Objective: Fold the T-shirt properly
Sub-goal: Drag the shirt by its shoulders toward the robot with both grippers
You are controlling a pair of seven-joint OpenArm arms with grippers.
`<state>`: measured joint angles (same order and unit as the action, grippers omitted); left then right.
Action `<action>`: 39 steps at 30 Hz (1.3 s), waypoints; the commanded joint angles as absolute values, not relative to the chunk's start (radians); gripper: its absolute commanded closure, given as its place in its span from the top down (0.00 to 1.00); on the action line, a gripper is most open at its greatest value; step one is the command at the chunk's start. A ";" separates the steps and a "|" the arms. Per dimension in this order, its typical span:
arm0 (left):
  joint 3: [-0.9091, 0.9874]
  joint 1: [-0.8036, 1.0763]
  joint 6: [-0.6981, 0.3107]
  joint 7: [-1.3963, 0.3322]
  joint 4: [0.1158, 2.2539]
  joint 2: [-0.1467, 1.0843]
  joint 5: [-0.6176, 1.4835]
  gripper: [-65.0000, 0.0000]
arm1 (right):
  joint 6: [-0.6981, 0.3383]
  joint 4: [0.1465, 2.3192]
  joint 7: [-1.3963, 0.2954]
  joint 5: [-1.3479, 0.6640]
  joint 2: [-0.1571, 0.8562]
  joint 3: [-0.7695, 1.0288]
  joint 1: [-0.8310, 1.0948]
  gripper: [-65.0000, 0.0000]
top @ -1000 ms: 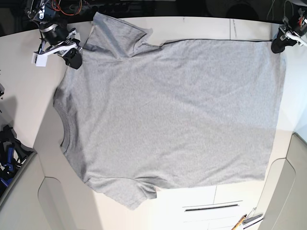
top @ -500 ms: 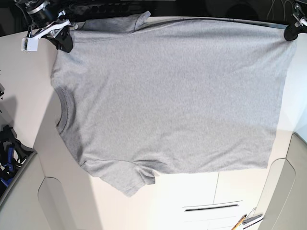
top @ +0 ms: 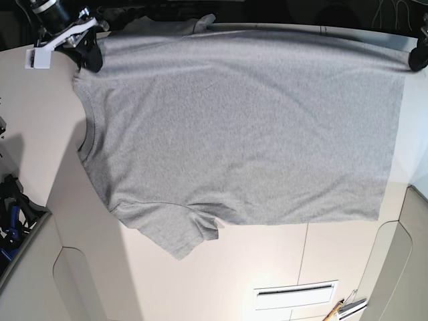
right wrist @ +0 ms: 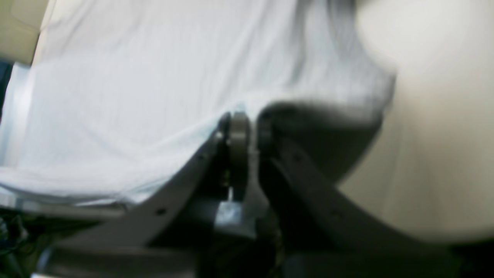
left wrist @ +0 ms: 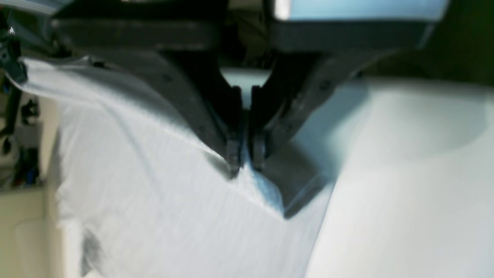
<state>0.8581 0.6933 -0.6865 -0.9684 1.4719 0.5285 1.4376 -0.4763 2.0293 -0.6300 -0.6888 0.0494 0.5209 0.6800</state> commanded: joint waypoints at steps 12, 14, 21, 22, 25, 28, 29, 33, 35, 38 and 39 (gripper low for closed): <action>0.707 0.482 -0.664 -0.810 1.483 0.583 1.148 0.00 | -0.439 1.850 -0.594 -0.463 0.055 0.366 0.373 0.00; 0.707 0.480 -0.661 -0.783 1.483 0.589 1.108 0.00 | -0.422 1.806 -0.579 -0.443 0.056 0.366 0.333 0.00; 0.707 0.480 -0.613 -0.745 1.483 0.593 1.075 0.00 | -0.415 1.745 -0.575 -0.421 0.056 0.366 0.255 0.00; 0.707 0.480 -0.614 -0.739 1.483 0.593 1.073 0.00 | -0.414 1.745 -0.574 -0.417 0.056 0.366 0.253 0.00; 0.707 0.479 -0.613 -0.735 1.483 0.593 1.056 0.00 | -0.414 1.745 -0.559 -0.399 0.056 0.366 0.253 0.00; 0.707 0.479 -0.613 -0.729 1.483 0.593 1.044 0.00 | -0.414 1.745 -0.542 -0.381 0.056 0.366 0.252 0.00; 0.707 0.479 -0.613 -0.729 1.483 0.593 1.040 0.00 | -0.414 1.745 -0.542 -0.381 0.055 0.366 0.252 0.00; 0.707 0.479 -0.613 -0.729 1.483 0.593 1.038 0.00 | -0.415 1.745 -0.542 -0.386 0.055 0.366 0.252 0.00; 0.707 0.479 -0.614 -0.729 1.483 0.593 1.038 0.00 | -0.415 1.745 -0.539 -0.393 0.055 0.366 0.253 0.00; 0.707 0.479 -0.615 -0.729 1.483 0.593 1.037 0.30 | -0.420 1.745 -0.539 -0.406 0.055 0.366 0.253 0.38; 0.709 0.479 -0.614 -0.728 1.483 0.594 1.034 0.38 | -0.423 1.746 -0.540 -0.414 0.056 0.366 0.253 0.46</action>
